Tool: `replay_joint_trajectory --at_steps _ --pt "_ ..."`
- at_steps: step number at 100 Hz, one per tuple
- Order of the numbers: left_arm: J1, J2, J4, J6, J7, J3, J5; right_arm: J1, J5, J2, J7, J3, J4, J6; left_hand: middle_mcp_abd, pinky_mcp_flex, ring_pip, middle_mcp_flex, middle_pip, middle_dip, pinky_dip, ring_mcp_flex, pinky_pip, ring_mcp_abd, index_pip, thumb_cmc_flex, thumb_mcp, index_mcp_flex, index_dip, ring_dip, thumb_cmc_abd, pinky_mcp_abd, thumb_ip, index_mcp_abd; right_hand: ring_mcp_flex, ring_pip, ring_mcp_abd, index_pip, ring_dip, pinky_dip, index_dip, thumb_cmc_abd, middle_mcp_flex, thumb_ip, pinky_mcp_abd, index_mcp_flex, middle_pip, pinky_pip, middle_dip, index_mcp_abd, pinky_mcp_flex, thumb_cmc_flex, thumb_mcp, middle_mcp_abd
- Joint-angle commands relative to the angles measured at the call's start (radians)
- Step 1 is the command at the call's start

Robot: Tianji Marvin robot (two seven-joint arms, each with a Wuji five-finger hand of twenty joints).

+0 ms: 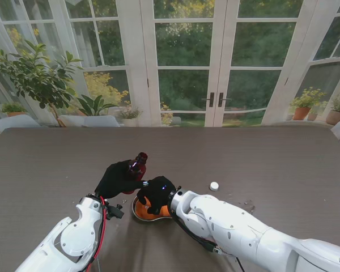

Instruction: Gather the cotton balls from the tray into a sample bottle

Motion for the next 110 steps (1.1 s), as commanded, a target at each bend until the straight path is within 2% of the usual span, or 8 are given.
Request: replay_joint_trajectory --at_steps 1,27,31,33,55,82,95,110 --pt "0.004 -0.003 -0.007 0.002 -0.020 -0.001 -0.004 0.002 -0.003 -0.008 0.019 -0.008 0.003 -0.005 -0.082 -0.047 0.020 0.061 0.012 -0.014 0.009 0.004 -0.029 0.026 0.146 0.180 0.140 0.088 0.029 0.017 0.217 -0.015 0.010 -0.206 0.038 0.038 -0.043 -0.010 0.021 -0.011 0.018 0.004 0.030 0.027 -0.001 -0.005 0.004 0.058 0.002 0.001 0.017 -0.013 0.023 -0.029" --pt "0.006 -0.004 -0.008 0.001 -0.018 -0.003 -0.006 0.005 -0.001 -0.009 0.032 -0.013 0.002 -0.005 -0.084 -0.046 0.019 0.061 0.013 -0.015 0.009 0.003 -0.029 0.027 0.145 0.179 0.141 0.088 0.030 0.017 0.217 -0.014 0.010 -0.207 0.038 0.047 -0.041 -0.003 0.024 -0.011 0.020 0.001 0.036 0.002 -0.001 0.015 0.005 0.059 0.007 0.008 0.020 -0.001 0.020 -0.028" --pt "0.006 -0.004 -0.008 0.002 -0.019 -0.003 -0.007 0.005 0.000 -0.009 0.032 -0.013 0.003 -0.005 -0.083 -0.047 0.019 0.061 0.012 -0.016 0.009 0.004 -0.029 0.027 0.145 0.179 0.141 0.088 0.030 0.017 0.217 -0.014 0.010 -0.207 0.038 0.052 -0.041 0.005 0.025 -0.010 -0.002 0.000 0.040 -0.017 0.001 0.023 0.005 0.062 0.012 0.002 0.023 0.005 0.021 -0.030" --pt "0.006 -0.003 -0.008 0.002 -0.019 -0.003 -0.008 0.005 0.000 -0.009 0.032 -0.013 0.003 -0.006 -0.085 -0.047 0.019 0.061 0.012 -0.016 0.009 0.003 -0.029 0.028 0.146 0.178 0.140 0.088 0.030 0.017 0.218 -0.014 0.009 -0.209 0.038 0.054 -0.042 0.035 0.025 -0.010 -0.049 -0.003 0.043 -0.043 0.000 0.021 0.002 0.064 0.017 0.001 0.024 0.013 0.024 -0.029" --pt "0.007 -0.003 -0.009 0.002 -0.021 -0.004 -0.009 0.004 0.008 -0.010 0.040 -0.012 0.008 -0.015 -0.085 -0.048 0.019 0.061 0.012 -0.019 0.009 0.003 -0.029 0.027 0.145 0.177 0.141 0.088 0.030 0.017 0.218 -0.017 0.009 -0.209 0.038 0.068 -0.037 0.171 0.031 -0.009 -0.170 -0.017 0.062 -0.144 0.001 0.032 0.001 0.068 0.026 -0.011 0.032 0.065 0.008 -0.031" --pt "0.007 -0.003 -0.008 0.004 -0.025 -0.001 -0.012 0.008 0.019 -0.022 0.030 -0.020 0.043 -0.035 -0.084 -0.049 0.018 0.060 0.013 -0.020 0.009 0.001 -0.030 0.027 0.144 0.178 0.142 0.089 0.029 0.017 0.219 -0.015 0.008 -0.206 0.037 0.093 -0.036 0.286 0.041 -0.008 -0.251 0.016 0.091 -0.155 0.005 0.024 0.001 0.076 0.028 -0.018 0.046 0.108 -0.002 -0.034" --pt "0.006 -0.003 -0.008 0.005 -0.026 0.001 -0.013 0.016 0.028 -0.045 0.006 -0.034 0.092 -0.053 -0.083 -0.049 0.018 0.059 0.012 -0.021 0.009 0.002 -0.031 0.028 0.144 0.177 0.141 0.089 0.029 0.017 0.219 -0.014 0.008 -0.207 0.038 0.100 -0.033 0.305 0.043 -0.007 -0.254 0.062 0.098 -0.144 0.004 0.039 0.002 0.079 0.028 -0.017 0.050 0.114 0.005 -0.035" --pt "0.004 -0.003 -0.006 0.004 -0.026 0.004 -0.015 0.019 0.032 -0.051 -0.001 -0.036 0.105 -0.062 -0.080 -0.050 0.017 0.059 0.011 -0.024 0.009 0.000 -0.031 0.029 0.144 0.178 0.140 0.089 0.029 0.017 0.220 -0.014 0.008 -0.206 0.037 0.107 -0.032 0.333 0.046 -0.006 -0.247 0.105 0.105 -0.131 0.004 0.081 0.003 0.080 0.026 -0.016 0.051 0.122 0.009 -0.035"
